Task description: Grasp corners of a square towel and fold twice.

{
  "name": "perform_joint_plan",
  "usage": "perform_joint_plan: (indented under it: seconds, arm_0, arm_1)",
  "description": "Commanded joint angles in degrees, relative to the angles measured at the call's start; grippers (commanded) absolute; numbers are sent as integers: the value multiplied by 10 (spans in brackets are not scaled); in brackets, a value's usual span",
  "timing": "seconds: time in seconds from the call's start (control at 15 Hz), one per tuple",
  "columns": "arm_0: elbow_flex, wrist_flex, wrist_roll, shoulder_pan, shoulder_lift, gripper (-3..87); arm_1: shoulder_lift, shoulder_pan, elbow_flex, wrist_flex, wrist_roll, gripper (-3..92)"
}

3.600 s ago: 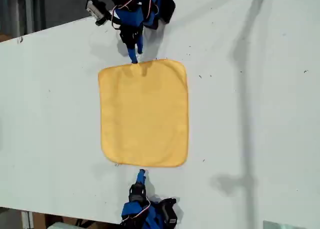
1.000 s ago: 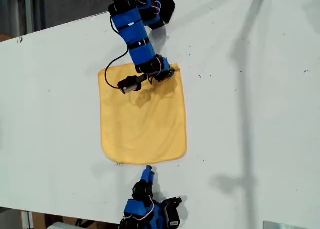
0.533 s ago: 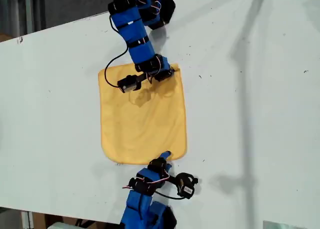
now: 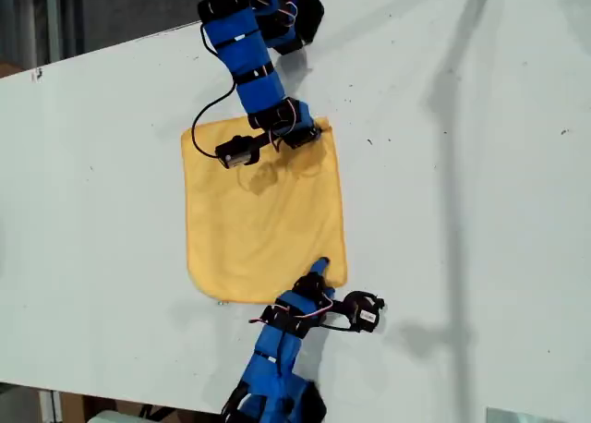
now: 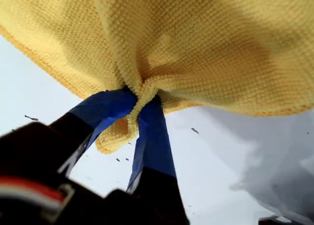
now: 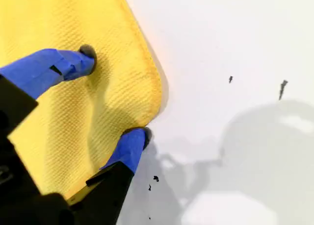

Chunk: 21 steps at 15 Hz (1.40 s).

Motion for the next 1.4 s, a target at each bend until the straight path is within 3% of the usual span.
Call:
perform_joint_plan:
  seconds: [0.0,0.27,0.33,0.4,0.6,0.8,1.07,1.33]
  arm_0:
    - [-55,18,-24,23,-24,280]
    - [-95,76,-42,54,-35,228]
    - [-91,77,-59,58,-47,32]
    - [-90,69,-60,61,-60,-3]
    - [-121,80,-37,58,-84,-3]
    - [-212,192,-4,48,-87,-3]
    - [-429,429,98,-1,-94,-3]
    - [-439,446,238,-106,-25,-3]
  arm_1:
    - [25,2,9,-8,-4,0]
    - [33,1,17,-13,-4,0]
    - [33,0,18,-13,-4,0]
    - [34,-1,18,-14,-4,0]
    - [35,-1,18,-15,-4,0]
    - [41,-13,-16,20,11,0]
    - [143,-29,-136,175,9,0]
    - [219,84,-156,200,-92,0]
